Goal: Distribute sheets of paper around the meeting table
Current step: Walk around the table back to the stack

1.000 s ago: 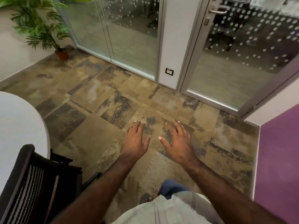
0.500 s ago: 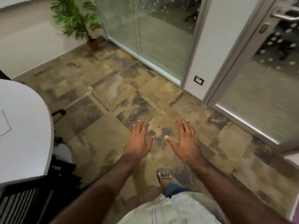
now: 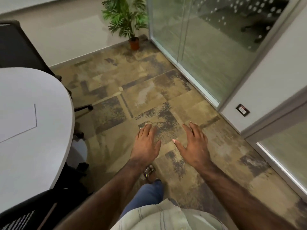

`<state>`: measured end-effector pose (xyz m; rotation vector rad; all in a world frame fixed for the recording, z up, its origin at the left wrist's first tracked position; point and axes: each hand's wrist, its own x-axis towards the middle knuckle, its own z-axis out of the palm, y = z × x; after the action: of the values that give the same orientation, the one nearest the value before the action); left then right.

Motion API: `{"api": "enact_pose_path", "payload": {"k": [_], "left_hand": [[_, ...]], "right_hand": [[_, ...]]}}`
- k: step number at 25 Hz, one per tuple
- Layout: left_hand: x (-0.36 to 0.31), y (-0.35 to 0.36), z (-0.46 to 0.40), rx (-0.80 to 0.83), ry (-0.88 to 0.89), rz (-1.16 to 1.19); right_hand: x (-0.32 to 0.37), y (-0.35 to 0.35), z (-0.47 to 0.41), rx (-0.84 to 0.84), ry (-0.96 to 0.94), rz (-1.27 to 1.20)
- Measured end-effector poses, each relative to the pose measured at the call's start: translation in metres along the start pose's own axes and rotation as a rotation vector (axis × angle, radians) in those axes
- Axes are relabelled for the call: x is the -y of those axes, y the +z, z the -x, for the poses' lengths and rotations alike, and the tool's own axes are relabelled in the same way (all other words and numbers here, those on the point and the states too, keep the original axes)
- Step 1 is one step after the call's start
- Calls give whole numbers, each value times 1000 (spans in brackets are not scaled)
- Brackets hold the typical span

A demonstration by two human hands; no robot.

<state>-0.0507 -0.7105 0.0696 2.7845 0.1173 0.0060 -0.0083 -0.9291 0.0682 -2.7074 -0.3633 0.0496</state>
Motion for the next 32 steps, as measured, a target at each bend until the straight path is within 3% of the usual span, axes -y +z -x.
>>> {"api": "enact_pose_path", "payload": {"k": [16,24,32], "left_hand": [[165,-55,-194,-89,-280,69],[261,-82,-266,-179,-548,33],[315,-124,-290,-310,-838,66]], "right_hand": [[130,61,-299,98,-283,20],[214,117,-438,223,-532,-12],[321,152,-535,358,-806,-56]]}}
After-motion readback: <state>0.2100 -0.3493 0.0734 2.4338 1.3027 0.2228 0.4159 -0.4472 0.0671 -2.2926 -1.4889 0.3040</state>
